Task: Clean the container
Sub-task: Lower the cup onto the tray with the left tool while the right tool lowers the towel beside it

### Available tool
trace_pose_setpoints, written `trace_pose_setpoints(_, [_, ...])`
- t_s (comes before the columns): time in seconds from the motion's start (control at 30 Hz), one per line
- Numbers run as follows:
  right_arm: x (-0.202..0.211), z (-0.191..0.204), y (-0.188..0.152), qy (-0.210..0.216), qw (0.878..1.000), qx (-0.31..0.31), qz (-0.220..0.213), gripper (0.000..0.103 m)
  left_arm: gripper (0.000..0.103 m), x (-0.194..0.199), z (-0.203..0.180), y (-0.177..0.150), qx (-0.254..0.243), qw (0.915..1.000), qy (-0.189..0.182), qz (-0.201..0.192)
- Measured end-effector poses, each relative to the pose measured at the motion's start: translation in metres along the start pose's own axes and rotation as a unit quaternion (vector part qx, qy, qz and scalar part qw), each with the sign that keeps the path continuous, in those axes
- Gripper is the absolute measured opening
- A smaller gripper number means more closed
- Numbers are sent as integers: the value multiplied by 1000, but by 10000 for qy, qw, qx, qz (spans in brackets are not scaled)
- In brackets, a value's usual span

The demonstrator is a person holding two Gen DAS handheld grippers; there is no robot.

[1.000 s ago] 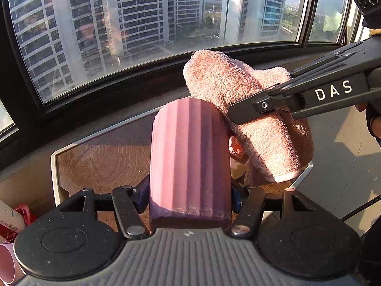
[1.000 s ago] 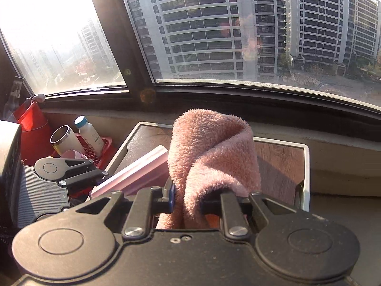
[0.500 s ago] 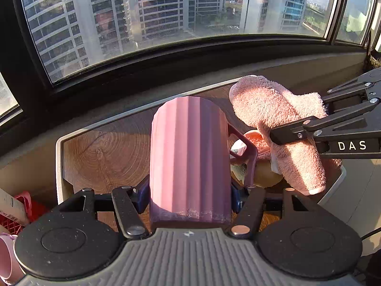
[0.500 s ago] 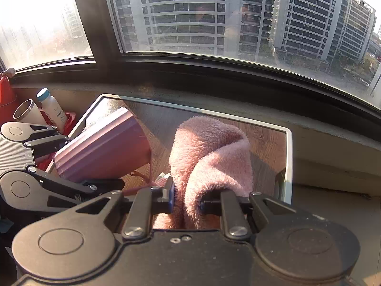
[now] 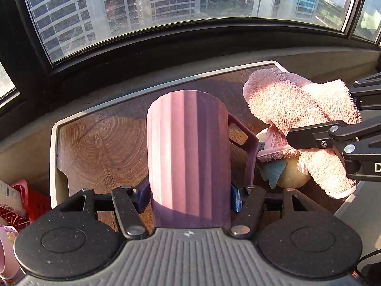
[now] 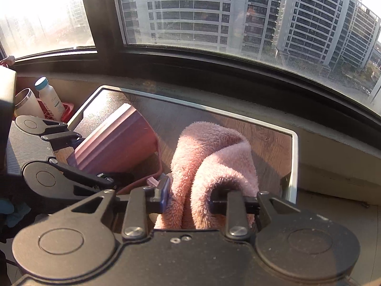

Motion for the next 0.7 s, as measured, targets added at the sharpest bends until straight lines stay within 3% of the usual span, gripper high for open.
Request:
trace_pose_setpoints(0.2, [6,3,1,-61,10000,-10,62,40,63,3,-5,-3,-90,9999,70,-31])
trace_pose_setpoints(0.33, [18,3,2,-53,10000,-38,7,49,71,11,-4,-1,12,9999,69,-127])
trace_pose_setpoints(0.53, [50,4,1,-121,9994,-111,-303,59,72,38,-8,-6,99,9995,117,-269])
trace_pose_setpoints(0.7, [75,11,-7,-245,9977,-186,-611,61,81,72,-10,-13,212,9978,170,-608])
Point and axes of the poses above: each gripper's, at about its wrist camera, not at the fingertips, and x roughly against the way its jaws point, z to its left, y to its top, the point moved 4 cm from there along -x, roughly the way its jaws point, and after that the axes turned 1 degree about x, right-handed, at the moved point
